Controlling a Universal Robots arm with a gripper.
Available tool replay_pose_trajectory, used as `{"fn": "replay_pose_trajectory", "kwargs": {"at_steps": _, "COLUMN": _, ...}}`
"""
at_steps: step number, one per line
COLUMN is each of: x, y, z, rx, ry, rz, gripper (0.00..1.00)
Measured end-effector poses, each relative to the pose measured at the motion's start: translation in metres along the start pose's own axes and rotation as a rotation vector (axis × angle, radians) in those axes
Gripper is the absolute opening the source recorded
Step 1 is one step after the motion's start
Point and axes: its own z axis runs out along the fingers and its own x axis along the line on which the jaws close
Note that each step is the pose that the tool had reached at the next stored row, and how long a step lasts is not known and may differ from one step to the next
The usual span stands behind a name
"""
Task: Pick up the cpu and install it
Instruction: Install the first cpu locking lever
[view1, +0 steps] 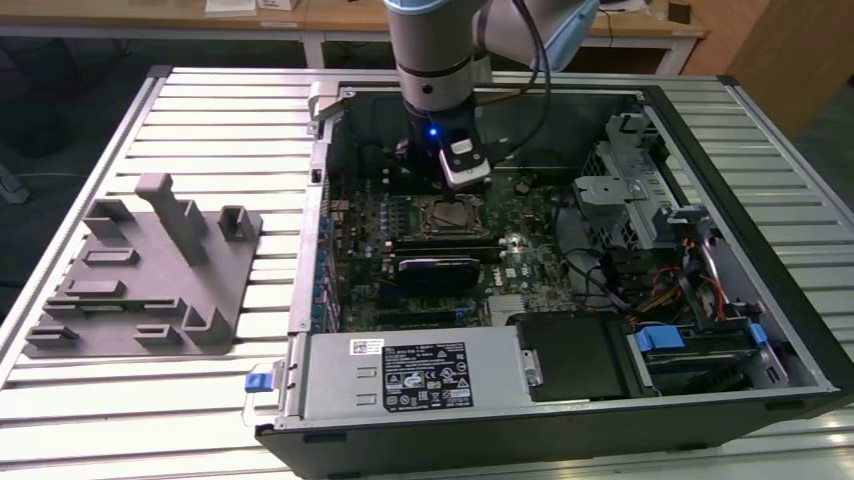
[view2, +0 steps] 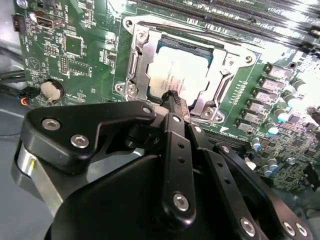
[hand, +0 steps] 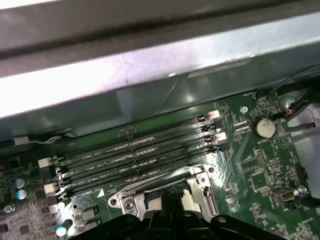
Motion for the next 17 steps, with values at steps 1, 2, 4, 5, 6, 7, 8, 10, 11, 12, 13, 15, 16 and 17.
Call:
{"fn": "replay_pose_trajectory", "kwargs": {"at_steps": 1, "x": -0.0001, "y": 0.0, "z": -0.0005, "rx": 0.0108, "ry": -0.0032, "rz": -0.002, "gripper": 0.11}}
{"fn": "replay_pose_trajectory", "kwargs": {"at_steps": 2, "x": -0.0001, "y": 0.0, "z": -0.0008, "rx": 0.0239, "ry": -0.007, "rz": -0.004, "gripper": 0.11}}
{"fn": "replay_pose_trajectory", "kwargs": {"at_steps": 4, "x": -0.0002, "y": 0.0001, "z": -0.0009, "rx": 0.0518, "ry": -0.0143, "rz": -0.009, "gripper": 0.11}}
{"fn": "replay_pose_trajectory", "kwargs": {"at_steps": 5, "x": -0.0004, "y": 0.0001, "z": -0.0009, "rx": 0.0686, "ry": -0.0185, "rz": -0.012, "gripper": 0.11}}
{"fn": "replay_pose_trajectory", "kwargs": {"at_steps": 6, "x": -0.0005, "y": 0.0001, "z": -0.0009, "rx": 0.0859, "ry": -0.0225, "rz": -0.015, "gripper": 0.11}}
{"fn": "replay_pose_trajectory", "kwargs": {"at_steps": 7, "x": -0.0007, "y": 0.0002, "z": -0.0008, "rx": 0.1044, "ry": -0.0263, "rz": -0.018, "gripper": 0.11}}
{"fn": "replay_pose_trajectory", "kwargs": {"at_steps": 8, "x": -0.0009, "y": 0.0003, "z": -0.0008, "rx": 0.1215, "ry": -0.0301, "rz": -0.021, "gripper": 0.11}}
{"fn": "replay_pose_trajectory", "kwargs": {"at_steps": 10, "x": -0.0016, "y": 0.0004, "z": -0.0007, "rx": 0.1423, "ry": -0.0328, "rz": -0.024, "gripper": 0.11}}
{"fn": "replay_pose_trajectory", "kwargs": {"at_steps": 11, "x": -0.0021, "y": 0.0006, "z": -0.0005, "rx": 0.1432, "ry": -0.0293, "rz": -0.024, "gripper": 0.11}}
{"fn": "replay_pose_trajectory", "kwargs": {"at_steps": 12, "x": -0.0025, "y": 0.0006, "z": -0.0005, "rx": 0.1442, "ry": -0.025, "rz": -0.025, "gripper": 0.11}}
{"fn": "replay_pose_trajectory", "kwargs": {"at_steps": 13, "x": -0.003, "y": 0.0007, "z": -0.0004, "rx": 0.1451, "ry": -0.021, "rz": -0.026, "gripper": 0.11}}
{"fn": "replay_pose_trajectory", "kwargs": {"at_steps": 15, "x": -0.0047, "y": 0.0012, "z": -0.0002, "rx": 0.1481, "ry": -0.0104, "rz": -0.028, "gripper": 0.11}}
{"fn": "replay_pose_trajectory", "kwargs": {"at_steps": 16, "x": -0.0061, "y": 0.0016, "z": 0.0001, "rx": 0.1499, "ry": -0.0037, "rz": -0.028, "gripper": 0.11}}
{"fn": "replay_pose_trajectory", "kwargs": {"at_steps": 17, "x": -0.007, "y": 0.0019, "z": 0.0001, "rx": 0.1511, "ry": 0.0009, "rz": -0.029, "gripper": 0.11}}
